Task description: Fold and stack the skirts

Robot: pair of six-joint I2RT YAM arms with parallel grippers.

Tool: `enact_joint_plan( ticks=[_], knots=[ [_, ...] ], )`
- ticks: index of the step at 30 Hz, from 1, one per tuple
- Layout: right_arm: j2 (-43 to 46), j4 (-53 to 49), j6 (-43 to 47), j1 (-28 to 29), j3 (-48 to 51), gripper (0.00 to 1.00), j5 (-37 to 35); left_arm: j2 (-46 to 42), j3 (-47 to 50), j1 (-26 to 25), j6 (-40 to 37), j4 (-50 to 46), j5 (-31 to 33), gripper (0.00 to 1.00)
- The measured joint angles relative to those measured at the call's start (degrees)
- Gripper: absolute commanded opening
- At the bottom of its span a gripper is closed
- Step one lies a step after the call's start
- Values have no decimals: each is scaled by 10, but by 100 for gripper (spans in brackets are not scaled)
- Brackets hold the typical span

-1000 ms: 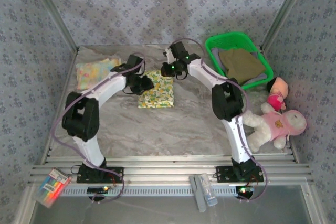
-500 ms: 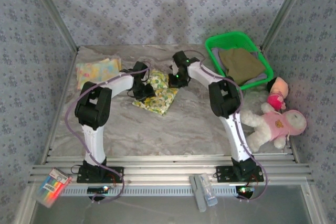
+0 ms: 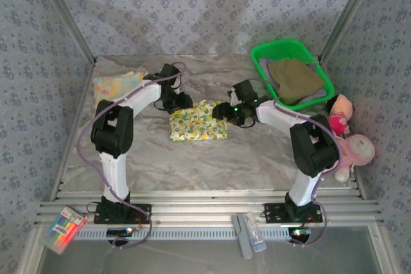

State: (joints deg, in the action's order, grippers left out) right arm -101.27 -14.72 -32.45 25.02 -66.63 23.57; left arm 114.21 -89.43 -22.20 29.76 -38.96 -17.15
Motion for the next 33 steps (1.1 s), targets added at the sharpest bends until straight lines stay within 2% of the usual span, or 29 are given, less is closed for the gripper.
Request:
enact_joint_plan(
  ticks=[6,13,18,26,33],
  knots=[
    [-75,-1,167,-28,-68,65,16,-93,69,12,5,14,5,58],
    [-134,-7,279,-28,-131,55,55,-102,120,28,17,15,21,55],
    [-160,-9,307,-29,-151,51,88,-102,123,27,18,16,22,55],
    [-197,-31,326,-29,-191,50,93,-85,123,28,18,16,22,54],
    [-199,-45,334,-29,-201,58,86,-66,123,35,17,15,22,54]
  ],
)
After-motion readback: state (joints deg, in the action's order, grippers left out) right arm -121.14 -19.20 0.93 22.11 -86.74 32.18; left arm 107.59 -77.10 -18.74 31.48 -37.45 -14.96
